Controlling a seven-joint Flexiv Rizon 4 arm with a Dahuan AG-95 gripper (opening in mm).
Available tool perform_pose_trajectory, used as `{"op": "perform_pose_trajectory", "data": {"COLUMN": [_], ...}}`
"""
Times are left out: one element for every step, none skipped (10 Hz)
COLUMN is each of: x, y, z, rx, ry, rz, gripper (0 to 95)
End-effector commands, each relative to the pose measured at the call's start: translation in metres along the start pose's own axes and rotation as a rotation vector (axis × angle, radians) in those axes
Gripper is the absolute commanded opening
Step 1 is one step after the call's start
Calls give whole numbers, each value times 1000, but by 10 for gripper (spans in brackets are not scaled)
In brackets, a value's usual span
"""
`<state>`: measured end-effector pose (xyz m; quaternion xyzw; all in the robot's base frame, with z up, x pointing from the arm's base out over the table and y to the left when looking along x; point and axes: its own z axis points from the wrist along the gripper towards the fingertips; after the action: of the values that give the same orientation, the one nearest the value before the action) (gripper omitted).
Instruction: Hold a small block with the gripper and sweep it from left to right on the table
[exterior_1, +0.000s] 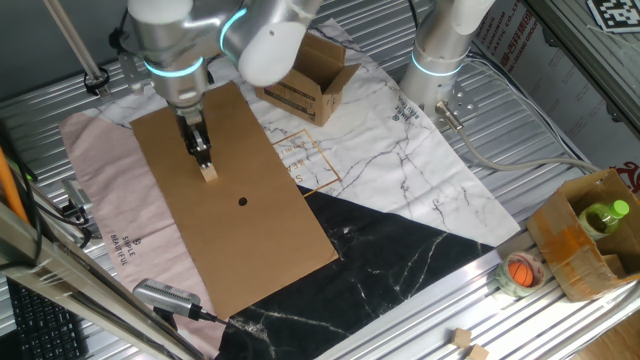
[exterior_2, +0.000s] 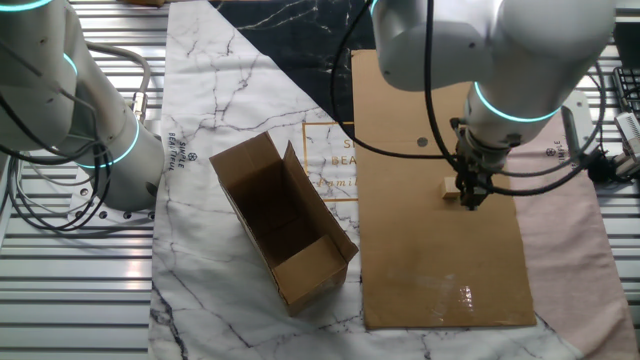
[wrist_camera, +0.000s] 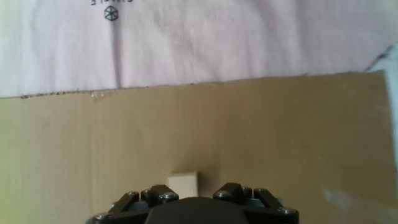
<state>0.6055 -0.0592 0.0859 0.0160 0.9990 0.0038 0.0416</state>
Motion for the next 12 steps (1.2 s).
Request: {"op": "perform_pose_trajectory", "data": {"x": [0,0,0,0,0,0,0,0,0,0,0,0], "y": [-4,-4,-5,-5,-5,-5,-5,-5,-5,-5,-4,-4], "z": [-4,-4,-3,-3,-3,-3,-3,-3,-3,-3,-3,-3], "rx": [6,5,1,0,1,0,1,0,0,2,2,4], "ry": [0,1,1,2,3,3,3,3,0,0,1,5], "rz": [2,7,8,5,-2,-12,-24,-26,-37,-49,-62,-71], "gripper": [570,570,570,570,570,570,570,570,570,570,570,570]}}
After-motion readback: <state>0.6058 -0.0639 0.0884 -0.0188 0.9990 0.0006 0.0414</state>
